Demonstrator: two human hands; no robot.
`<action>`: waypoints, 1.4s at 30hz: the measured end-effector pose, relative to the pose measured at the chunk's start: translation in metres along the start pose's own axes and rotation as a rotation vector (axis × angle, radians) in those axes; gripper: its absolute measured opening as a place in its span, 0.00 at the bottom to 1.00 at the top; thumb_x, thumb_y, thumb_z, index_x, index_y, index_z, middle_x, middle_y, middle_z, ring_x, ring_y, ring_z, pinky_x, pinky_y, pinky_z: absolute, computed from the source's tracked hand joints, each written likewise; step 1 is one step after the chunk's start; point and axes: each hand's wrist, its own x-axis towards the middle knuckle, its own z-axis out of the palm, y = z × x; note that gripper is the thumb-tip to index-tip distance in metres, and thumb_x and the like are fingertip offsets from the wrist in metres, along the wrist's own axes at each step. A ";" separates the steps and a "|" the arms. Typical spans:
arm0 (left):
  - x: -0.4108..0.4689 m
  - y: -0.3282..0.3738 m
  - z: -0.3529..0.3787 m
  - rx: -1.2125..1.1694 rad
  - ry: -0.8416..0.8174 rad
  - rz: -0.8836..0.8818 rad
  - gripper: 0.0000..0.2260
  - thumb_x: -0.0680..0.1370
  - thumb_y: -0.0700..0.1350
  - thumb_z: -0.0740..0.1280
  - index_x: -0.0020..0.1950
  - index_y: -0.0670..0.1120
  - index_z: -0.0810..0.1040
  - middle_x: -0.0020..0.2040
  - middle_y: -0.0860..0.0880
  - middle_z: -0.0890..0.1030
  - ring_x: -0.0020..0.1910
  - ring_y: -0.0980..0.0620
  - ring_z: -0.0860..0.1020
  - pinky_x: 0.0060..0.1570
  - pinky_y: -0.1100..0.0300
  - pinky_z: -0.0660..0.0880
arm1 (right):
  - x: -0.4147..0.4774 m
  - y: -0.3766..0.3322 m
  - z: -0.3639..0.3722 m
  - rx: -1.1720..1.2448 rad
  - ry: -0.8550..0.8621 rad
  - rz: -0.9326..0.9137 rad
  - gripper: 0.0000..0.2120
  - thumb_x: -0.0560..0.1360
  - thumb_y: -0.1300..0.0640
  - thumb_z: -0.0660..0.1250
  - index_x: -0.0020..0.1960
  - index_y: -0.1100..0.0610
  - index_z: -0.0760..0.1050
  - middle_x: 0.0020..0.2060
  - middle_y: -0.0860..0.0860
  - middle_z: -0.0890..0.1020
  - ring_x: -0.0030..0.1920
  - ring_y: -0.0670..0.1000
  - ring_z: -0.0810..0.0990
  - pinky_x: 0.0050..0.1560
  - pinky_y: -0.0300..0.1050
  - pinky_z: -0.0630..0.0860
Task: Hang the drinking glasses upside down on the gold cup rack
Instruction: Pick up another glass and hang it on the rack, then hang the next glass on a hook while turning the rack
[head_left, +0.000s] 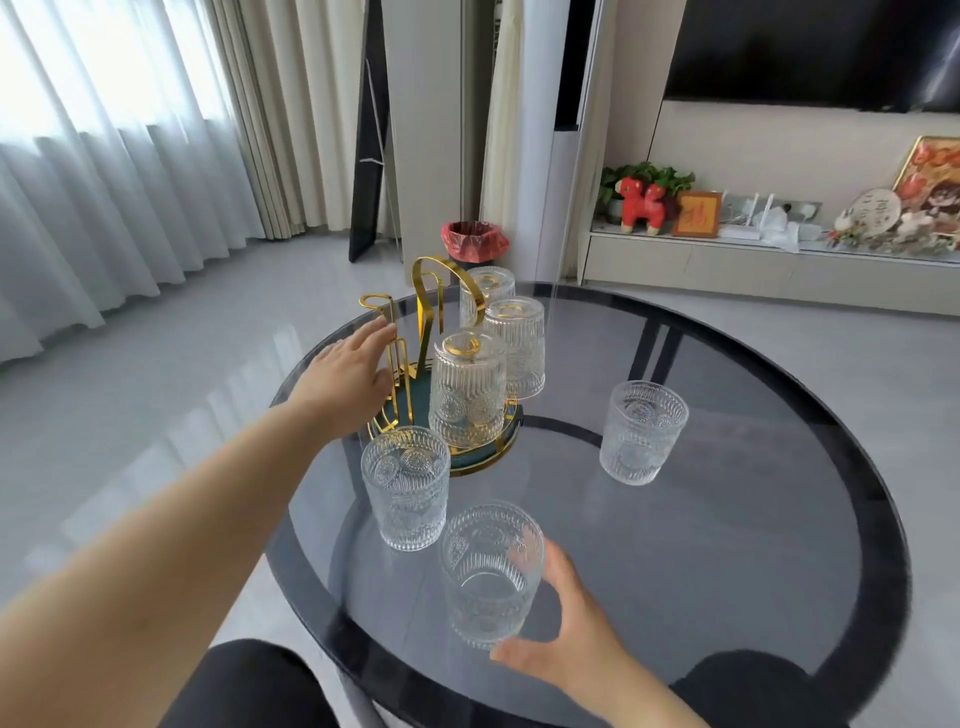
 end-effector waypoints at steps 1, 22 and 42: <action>-0.001 0.001 0.001 -0.002 0.003 -0.007 0.22 0.78 0.41 0.54 0.71 0.48 0.53 0.75 0.47 0.54 0.72 0.44 0.57 0.70 0.51 0.53 | 0.001 -0.001 0.004 -0.021 0.024 0.007 0.42 0.50 0.42 0.74 0.56 0.28 0.53 0.62 0.37 0.68 0.64 0.37 0.64 0.63 0.38 0.62; 0.010 0.013 0.001 -0.028 0.104 0.101 0.21 0.79 0.49 0.53 0.71 0.49 0.53 0.74 0.48 0.58 0.73 0.50 0.52 0.72 0.52 0.45 | 0.018 -0.030 -0.047 0.133 0.203 -0.063 0.32 0.47 0.49 0.71 0.50 0.44 0.67 0.49 0.40 0.76 0.47 0.28 0.75 0.40 0.22 0.70; 0.021 -0.021 0.014 -0.074 0.111 0.200 0.16 0.79 0.49 0.53 0.66 0.49 0.66 0.69 0.51 0.69 0.72 0.53 0.57 0.70 0.59 0.52 | 0.168 -0.213 -0.160 -0.748 0.369 -0.257 0.35 0.58 0.46 0.75 0.62 0.51 0.66 0.50 0.45 0.71 0.49 0.46 0.68 0.43 0.38 0.66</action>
